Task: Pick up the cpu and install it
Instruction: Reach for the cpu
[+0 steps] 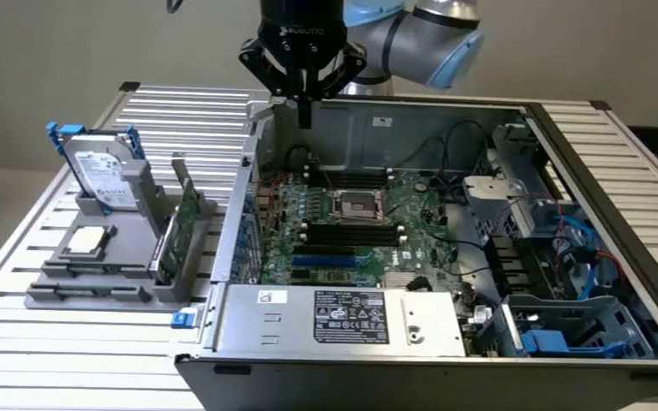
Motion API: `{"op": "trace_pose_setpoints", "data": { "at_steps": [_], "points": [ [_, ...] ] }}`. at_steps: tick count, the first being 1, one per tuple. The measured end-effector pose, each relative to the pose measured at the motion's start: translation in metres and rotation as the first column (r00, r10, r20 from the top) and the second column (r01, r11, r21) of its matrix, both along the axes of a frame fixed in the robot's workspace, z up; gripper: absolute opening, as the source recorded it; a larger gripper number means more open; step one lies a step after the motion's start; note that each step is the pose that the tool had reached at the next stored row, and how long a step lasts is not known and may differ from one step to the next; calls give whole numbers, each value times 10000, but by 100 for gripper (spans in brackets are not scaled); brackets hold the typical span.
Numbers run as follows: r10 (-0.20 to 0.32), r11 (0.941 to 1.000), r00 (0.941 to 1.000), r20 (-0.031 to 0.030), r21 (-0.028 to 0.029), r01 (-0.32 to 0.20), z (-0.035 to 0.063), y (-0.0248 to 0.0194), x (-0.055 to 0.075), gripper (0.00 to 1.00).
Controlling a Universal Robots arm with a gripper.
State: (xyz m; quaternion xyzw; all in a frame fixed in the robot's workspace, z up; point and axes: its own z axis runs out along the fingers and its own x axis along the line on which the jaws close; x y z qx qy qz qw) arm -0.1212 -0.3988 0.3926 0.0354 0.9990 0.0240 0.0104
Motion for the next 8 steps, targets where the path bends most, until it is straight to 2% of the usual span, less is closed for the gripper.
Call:
{"op": "trace_pose_setpoints", "data": {
  "at_steps": [8],
  "points": [
    [0,10000,10000,0,0,0,0,0,0,11]
  ]
}}
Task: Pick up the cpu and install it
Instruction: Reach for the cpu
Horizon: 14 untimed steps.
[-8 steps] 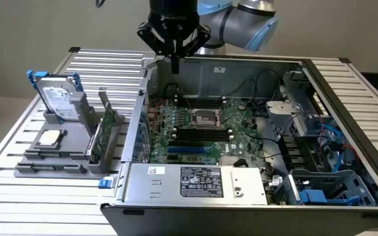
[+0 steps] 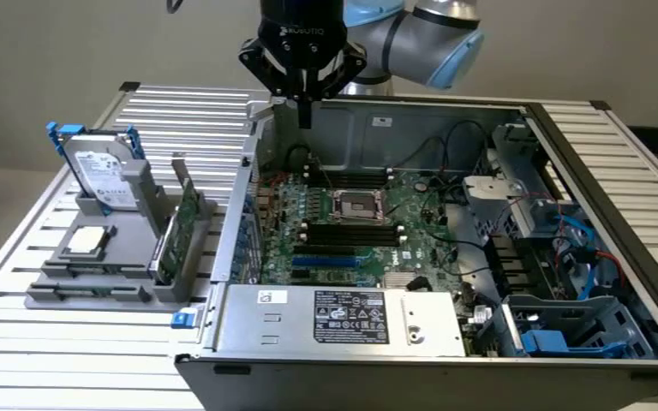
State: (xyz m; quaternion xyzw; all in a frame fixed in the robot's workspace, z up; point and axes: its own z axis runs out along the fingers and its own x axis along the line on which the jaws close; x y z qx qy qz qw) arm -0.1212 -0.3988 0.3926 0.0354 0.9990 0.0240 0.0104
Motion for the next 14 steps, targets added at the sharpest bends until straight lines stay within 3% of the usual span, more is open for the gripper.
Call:
{"op": "trace_pose_setpoints", "data": {
  "at_steps": [2,14],
  "points": [
    [0,10000,10000,-2,-3,0,2,0,-34,11],
    [1,10000,10000,0,0,-1,-9,0,-578,11]
  ]
}}
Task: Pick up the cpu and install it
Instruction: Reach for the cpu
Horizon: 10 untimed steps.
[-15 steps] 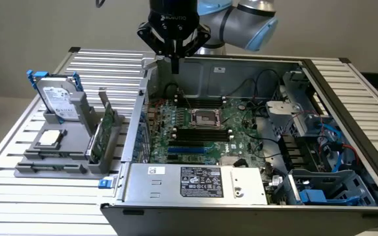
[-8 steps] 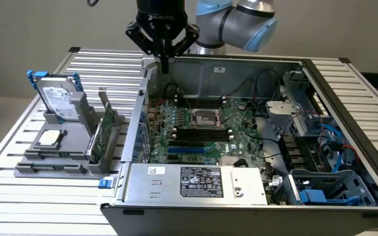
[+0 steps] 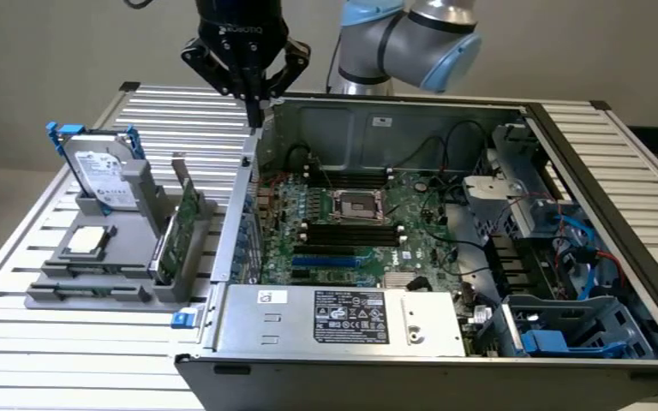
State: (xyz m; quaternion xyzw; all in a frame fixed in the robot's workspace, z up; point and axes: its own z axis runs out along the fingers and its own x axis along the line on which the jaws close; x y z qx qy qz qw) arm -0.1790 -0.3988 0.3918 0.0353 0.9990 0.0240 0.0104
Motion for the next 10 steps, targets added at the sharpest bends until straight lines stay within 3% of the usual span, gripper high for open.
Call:
{"op": "trace_pose_setpoints", "data": {
  "at_steps": [10],
  "points": [
    [-2,10000,10000,-12,0,2,-37,0,-457,11]
  ]
}}
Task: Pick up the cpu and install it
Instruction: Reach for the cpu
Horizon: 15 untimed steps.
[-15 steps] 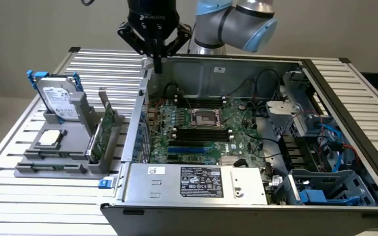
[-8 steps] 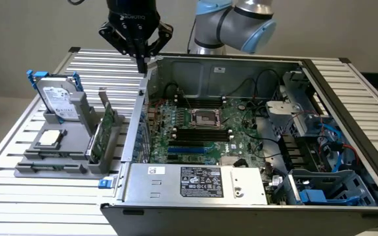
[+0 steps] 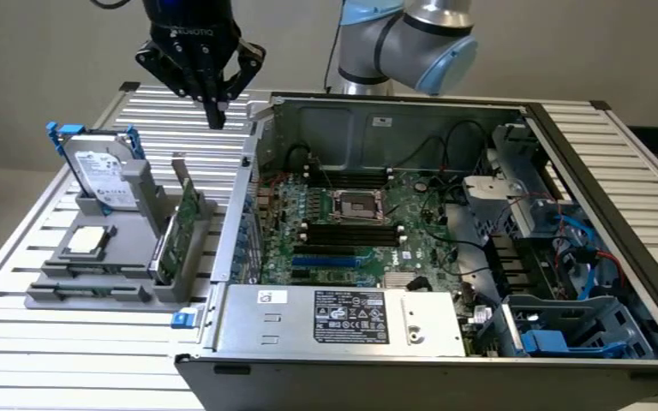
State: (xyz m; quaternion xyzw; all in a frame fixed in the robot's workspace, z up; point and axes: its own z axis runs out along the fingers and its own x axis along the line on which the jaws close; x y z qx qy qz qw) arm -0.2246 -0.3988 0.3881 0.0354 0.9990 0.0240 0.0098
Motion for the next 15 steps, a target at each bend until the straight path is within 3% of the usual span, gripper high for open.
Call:
{"op": "trace_pose_setpoints", "data": {
  "at_steps": [6,15],
  "points": [
    [1,10000,10000,-30,0,-1,-30,0,-272,11],
    [0,10000,9999,-134,0,0,-89,2,-683,11]
  ]
}}
